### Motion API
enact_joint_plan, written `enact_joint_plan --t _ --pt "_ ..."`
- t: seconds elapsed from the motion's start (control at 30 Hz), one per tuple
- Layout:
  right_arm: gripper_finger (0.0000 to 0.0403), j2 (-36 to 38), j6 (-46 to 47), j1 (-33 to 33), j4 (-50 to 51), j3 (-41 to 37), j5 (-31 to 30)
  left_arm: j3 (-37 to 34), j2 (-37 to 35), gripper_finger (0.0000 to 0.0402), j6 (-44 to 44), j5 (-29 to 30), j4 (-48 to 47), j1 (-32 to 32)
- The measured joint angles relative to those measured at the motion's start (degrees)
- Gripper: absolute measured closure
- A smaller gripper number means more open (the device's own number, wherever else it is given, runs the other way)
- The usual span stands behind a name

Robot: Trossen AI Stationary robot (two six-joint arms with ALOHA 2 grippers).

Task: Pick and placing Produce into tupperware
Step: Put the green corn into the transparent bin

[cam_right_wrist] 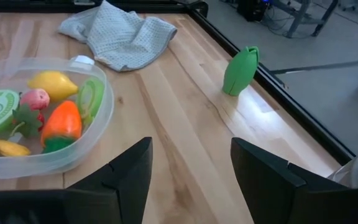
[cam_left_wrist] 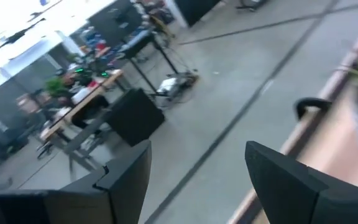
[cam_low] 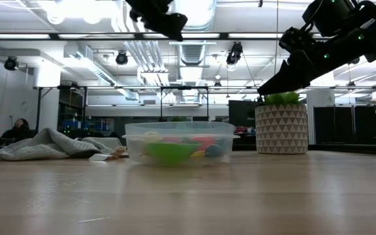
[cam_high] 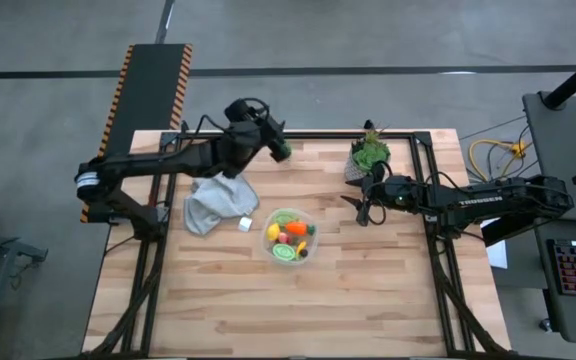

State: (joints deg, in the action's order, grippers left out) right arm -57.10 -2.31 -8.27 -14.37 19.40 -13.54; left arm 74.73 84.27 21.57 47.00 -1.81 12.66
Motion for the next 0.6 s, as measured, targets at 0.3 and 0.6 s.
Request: enact_joint_plan --t 0.3,0.6 --pt "0.0193 0.00 -2.66 0.00 0.07 0.00 -0.02 -3.60 0.00 0.0157 -0.41 0.09 11.14 5.55" --pt "0.0193 0.00 -2.22 0.00 0.70 -0.50 0.00 -6.81 1.17 0.0157 -9.22 -18.42 15.16 10.64"
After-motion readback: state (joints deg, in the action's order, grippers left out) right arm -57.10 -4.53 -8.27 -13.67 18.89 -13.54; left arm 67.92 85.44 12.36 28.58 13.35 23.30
